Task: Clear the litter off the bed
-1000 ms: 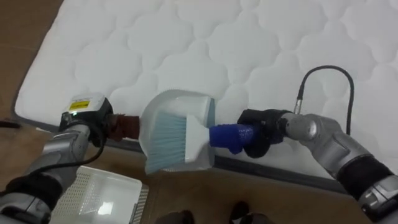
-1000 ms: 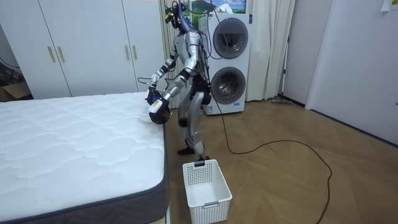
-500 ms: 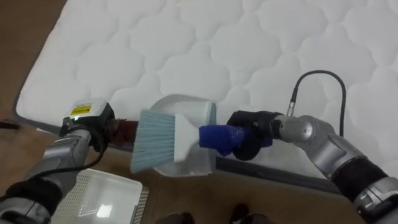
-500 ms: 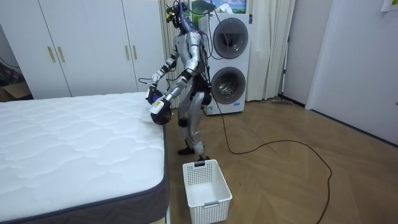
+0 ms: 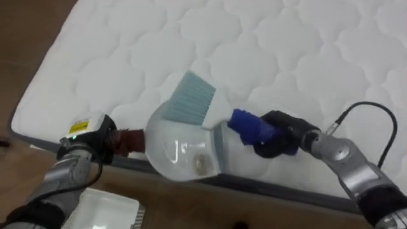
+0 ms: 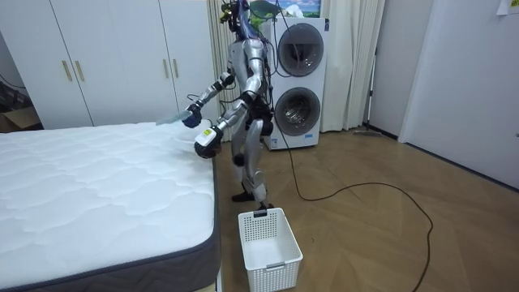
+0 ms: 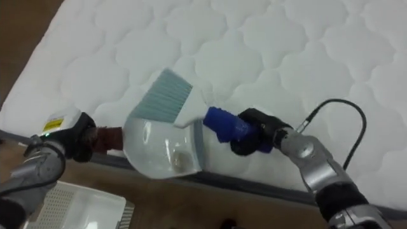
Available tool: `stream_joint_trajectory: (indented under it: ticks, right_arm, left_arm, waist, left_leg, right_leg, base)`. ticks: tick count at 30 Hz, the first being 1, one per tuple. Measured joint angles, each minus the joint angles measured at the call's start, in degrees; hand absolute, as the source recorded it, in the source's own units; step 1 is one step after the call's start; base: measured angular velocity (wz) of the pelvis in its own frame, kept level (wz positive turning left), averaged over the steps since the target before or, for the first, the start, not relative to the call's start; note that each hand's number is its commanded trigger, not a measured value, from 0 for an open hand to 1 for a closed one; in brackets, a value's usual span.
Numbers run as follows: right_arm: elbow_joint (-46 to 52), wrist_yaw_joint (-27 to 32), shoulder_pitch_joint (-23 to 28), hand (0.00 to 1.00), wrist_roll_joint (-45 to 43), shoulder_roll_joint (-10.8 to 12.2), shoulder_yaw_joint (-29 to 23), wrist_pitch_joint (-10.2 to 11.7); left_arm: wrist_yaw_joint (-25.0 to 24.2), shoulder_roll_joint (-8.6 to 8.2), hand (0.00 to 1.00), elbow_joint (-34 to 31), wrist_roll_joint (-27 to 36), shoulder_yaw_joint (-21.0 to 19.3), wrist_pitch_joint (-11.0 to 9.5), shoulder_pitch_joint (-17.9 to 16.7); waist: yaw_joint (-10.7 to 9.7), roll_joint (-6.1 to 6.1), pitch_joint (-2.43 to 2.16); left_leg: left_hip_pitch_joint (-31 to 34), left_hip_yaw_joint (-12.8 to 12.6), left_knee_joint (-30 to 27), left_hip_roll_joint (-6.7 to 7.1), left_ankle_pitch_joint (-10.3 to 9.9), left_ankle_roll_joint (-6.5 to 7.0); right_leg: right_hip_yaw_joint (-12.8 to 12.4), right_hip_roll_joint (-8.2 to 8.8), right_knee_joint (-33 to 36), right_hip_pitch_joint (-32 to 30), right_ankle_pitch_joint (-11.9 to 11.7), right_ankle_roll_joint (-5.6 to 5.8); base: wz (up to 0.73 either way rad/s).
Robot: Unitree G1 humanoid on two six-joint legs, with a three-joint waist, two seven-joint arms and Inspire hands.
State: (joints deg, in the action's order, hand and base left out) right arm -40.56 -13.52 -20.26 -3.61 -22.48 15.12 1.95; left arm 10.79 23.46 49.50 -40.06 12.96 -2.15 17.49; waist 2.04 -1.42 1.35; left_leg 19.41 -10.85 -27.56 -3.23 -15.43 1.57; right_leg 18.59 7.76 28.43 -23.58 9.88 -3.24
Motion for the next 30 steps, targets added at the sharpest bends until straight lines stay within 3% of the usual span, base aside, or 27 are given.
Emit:
stream_joint_trajectory:
  ticks: [5,8,11,13,14,16,21,26,30]
  right_arm:
    - [0.2,7.0,3.5,1.00,4.4,0.0,-7.2,0.0]
    - [1.1,10.6,6.3,1.00,6.8,0.1,-10.7,0.0]
    - [3.2,12.6,8.8,0.99,6.9,0.1,-13.2,0.0]
    - [5.2,13.4,10.3,0.30,5.8,0.1,-14.1,0.0]
    - [6.2,14.0,10.9,0.15,5.6,0.1,-14.4,0.0]
    - [9.1,15.2,13.0,0.00,5.9,0.1,-15.7,-0.1]
    - [11.0,19.4,15.3,0.00,8.8,0.1,-16.7,-0.1]
    - [12.5,23.0,17.2,0.00,12.8,0.1,-17.1,-0.1]
    - [12.9,23.4,17.2,0.00,13.1,0.9,-17.5,-0.3]
  left_arm:
    - [0.0,-1.08,1.00,-3.6,1.2,-2.4,0.0,-3.9]
    - [0.0,-2.42,1.00,-6.3,1.3,-5.4,0.2,-6.7]
    - [0.0,-2.63,1.00,-10.4,2.2,-6.5,0.3,-10.0]
    - [-0.1,-2.81,1.00,-12.3,2.1,-6.7,0.6,-11.8]
    - [-0.3,-2.88,1.00,-13.4,2.2,-6.7,0.6,-13.0]
    - [-1.0,-3.57,1.00,-15.0,2.2,-7.0,0.9,-14.4]
    - [-2.5,-5.36,1.00,-18.9,2.4,-7.7,2.2,-17.7]
    - [-2.5,-6.37,1.00,-21.7,4.9,-8.5,2.7,-21.8]
    - [-2.6,-6.93,1.00,-21.9,4.9,-9.5,4.0,-22.0]
  waist:
    - [-0.6,-1.08,-0.72]
    - [-0.5,-1.42,-0.96]
    - [-1.5,-1.65,-1.12]
    - [-1.8,-1.69,-1.21]
    - [-1.9,-1.73,-1.23]
    - [-1.8,-1.74,-1.24]
    - [-2.0,-1.73,-1.25]
    - [-1.8,-1.24,-1.65]
    - [-1.7,-0.76,-1.74]
  left_leg:
    - [-4.5,-0.1,3.5,0.07,0.2,0.05]
    - [-7.1,-0.1,4.8,0.05,0.2,0.08]
    - [-9.3,0.0,6.6,0.13,0.2,0.08]
    - [-10.5,-0.1,7.4,0.12,0.3,0.07]
    - [-11.4,-0.1,8.2,0.11,0.3,0.06]
    - [-12.3,-0.1,8.8,0.08,0.3,0.04]
    - [-17.0,0.2,11.2,-0.01,0.4,-0.15]
    - [-19.4,0.0,12.3,0.00,0.4,-0.20]
    - [-20.2,0.1,13.0,0.03,0.5,-0.35]
  right_leg:
    - [0.1,-1.35,-4.6,4.8,-1.2,1.10]
    - [-0.1,-1.89,-6.8,7.5,-1.6,1.61]
    - [-0.5,-2.02,-6.9,9.0,-1.6,1.70]
    - [-1.3,-2.33,-7.3,9.9,-1.6,1.72]
    - [-1.4,-2.56,-7.8,10.6,-1.6,1.74]
    - [-1.5,-2.72,-8.0,11.3,-1.6,1.75]
    - [-1.7,-3.73,-12.1,16.8,-1.9,2.47]
    - [-2.2,-4.38,-14.8,19.8,-2.4,3.22]
    - [-2.2,-4.51,-14.9,20.5,-2.4,3.22]
  base:
    - [-0.04]
    - [-0.07]
    - [0.00]
    - [-0.03]
    - [-0.06]
    - [-0.05]
    - [0.01]
    - [-0.01]
    - [0.00]
